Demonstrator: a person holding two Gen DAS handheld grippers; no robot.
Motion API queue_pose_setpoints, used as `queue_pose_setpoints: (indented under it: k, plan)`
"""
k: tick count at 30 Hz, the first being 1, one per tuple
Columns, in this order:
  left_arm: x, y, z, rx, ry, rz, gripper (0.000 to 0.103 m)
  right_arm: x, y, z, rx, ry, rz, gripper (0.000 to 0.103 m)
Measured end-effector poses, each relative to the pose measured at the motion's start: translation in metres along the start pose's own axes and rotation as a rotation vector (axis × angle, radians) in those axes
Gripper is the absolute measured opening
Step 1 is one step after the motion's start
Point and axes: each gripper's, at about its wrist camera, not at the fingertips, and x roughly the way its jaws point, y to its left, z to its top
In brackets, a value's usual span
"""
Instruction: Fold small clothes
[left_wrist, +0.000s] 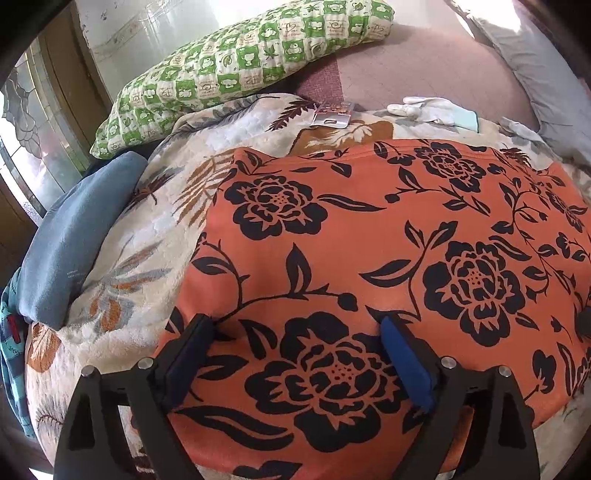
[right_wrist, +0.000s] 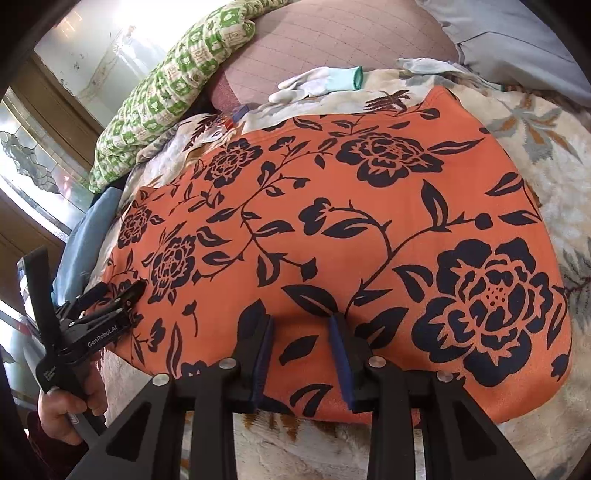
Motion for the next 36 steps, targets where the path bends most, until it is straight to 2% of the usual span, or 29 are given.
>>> queue_pose_setpoints:
  k: [5, 8, 10, 12, 14, 18, 22, 25, 30, 32, 36]
  plan:
    - [0.001, 0.000, 0.000, 0.003, -0.006, 0.003, 0.093, 0.000, 0.001, 0.000, -0.015, 0.002, -0.001, 0.037]
    - [0.001, -0.001, -0.001, 0.007, -0.010, 0.005, 0.094, 0.000, 0.002, 0.000, -0.021, 0.002, 0.002, 0.041]
    - [0.001, -0.001, -0.002, 0.011, -0.018, 0.008, 0.095, 0.001, 0.005, -0.001, -0.037, 0.002, 0.028, 0.057]
    - [0.002, -0.001, -0.003, 0.011, -0.023, 0.016, 0.099, 0.002, 0.013, -0.004, -0.079, 0.002, 0.023, 0.064]
    - [0.003, 0.002, -0.003, -0.006, -0.016, 0.010, 0.099, 0.002, 0.020, -0.006, -0.115, -0.010, -0.012, 0.065]
    - [-0.009, 0.016, -0.001, -0.043, 0.028, -0.052, 0.099, -0.008, 0.015, -0.005, -0.087, -0.017, 0.000, 0.063]
    - [-0.032, 0.044, -0.006, -0.127, 0.018, -0.100, 0.099, -0.060, -0.031, 0.003, 0.070, -0.135, 0.040, 0.064]
    - [-0.043, 0.073, -0.010, -0.218, 0.030, -0.104, 0.099, -0.099, -0.086, 0.000, 0.216, -0.203, -0.017, 0.064]
    - [-0.031, 0.108, -0.034, -0.394, 0.132, -0.222, 0.099, -0.116, -0.149, -0.017, 0.403, -0.156, 0.031, 0.064]
    - [-0.026, 0.114, -0.039, -0.441, 0.156, -0.252, 0.099, -0.113, -0.160, -0.022, 0.444, -0.146, 0.088, 0.064]
    - [-0.018, 0.114, -0.044, -0.503, 0.171, -0.304, 0.099, -0.094, -0.172, -0.028, 0.536, -0.067, 0.180, 0.064]
